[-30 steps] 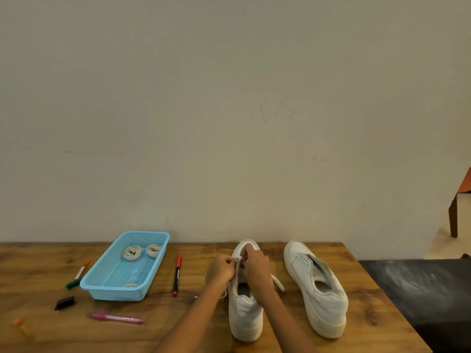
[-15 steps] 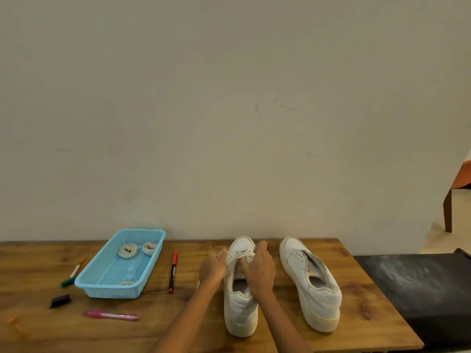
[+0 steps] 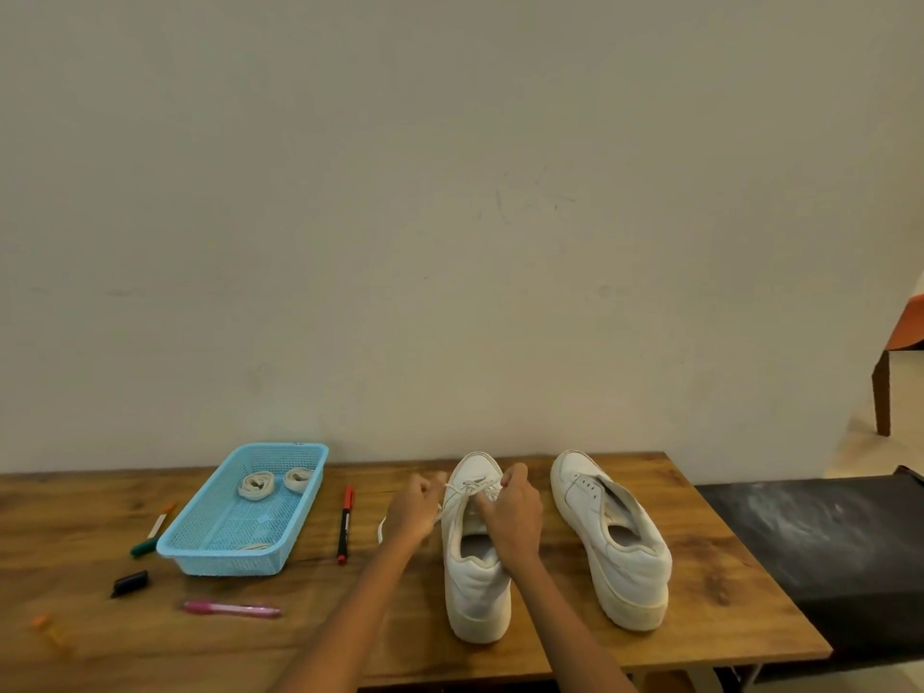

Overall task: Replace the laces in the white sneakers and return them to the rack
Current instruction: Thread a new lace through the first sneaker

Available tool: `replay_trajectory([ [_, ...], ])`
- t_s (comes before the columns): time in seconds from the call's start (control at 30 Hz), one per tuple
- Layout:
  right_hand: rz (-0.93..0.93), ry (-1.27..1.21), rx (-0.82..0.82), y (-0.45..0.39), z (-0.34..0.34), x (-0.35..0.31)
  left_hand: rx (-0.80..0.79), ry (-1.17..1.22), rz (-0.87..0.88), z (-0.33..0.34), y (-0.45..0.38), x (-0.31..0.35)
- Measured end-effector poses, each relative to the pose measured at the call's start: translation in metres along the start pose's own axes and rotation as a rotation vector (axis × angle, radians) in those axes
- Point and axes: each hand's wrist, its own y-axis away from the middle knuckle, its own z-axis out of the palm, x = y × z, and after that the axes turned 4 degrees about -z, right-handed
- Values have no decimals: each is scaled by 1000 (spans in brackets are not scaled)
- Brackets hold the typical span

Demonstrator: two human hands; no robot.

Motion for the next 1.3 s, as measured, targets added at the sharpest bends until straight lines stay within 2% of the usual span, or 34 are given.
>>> replay_trajectory([
  [0.07,0,-4,-1,0,0,0,-164,-240,81,2,-3,-13],
  [0.13,4,-4,-4,0,-1,0,-202,-220,121,2,-2,-14],
  [0.2,5,-12,-5,0,-1,0,-134,113,92,0,1,-2],
  [0.27,4,-28,-2,0,-1,0,-37,631,-102,-6,0,11],
  [0.3,4,-27,1,0,-1,0,-27,831,-188,-9,-1,14],
  [0.33,5,-24,1,0,-2,0,-29,930,-239,-10,-3,15],
  [0.4,5,-21,-5,0,-2,-1,-52,807,-245,-7,-1,12],
  [0.47,-2,-31,-3,1,-2,-1,-21,530,-161,5,6,4],
  [0.57,-7,-55,4,1,-2,-2,45,273,-48,25,7,-7],
  [0.73,-2,-35,3,1,-3,-1,-3,-132,-102,33,5,-20],
  [0.83,-7,-39,-1,0,-2,-1,64,-299,-129,30,12,-23],
  [0.97,-11,-33,-4,1,-3,-2,187,-474,-16,20,9,-12],
  [1.07,6,-33,-22,2,-2,-3,98,-493,184,12,-3,-8],
  [1.17,3,-7,-51,2,-2,-4,-62,-280,281,-1,-9,0],
  [1.23,6,36,-108,2,-4,-4,-134,-166,253,-10,-13,9],
  [1.3,4,67,-240,-4,-9,-4,-137,26,145,-20,-15,20],
])
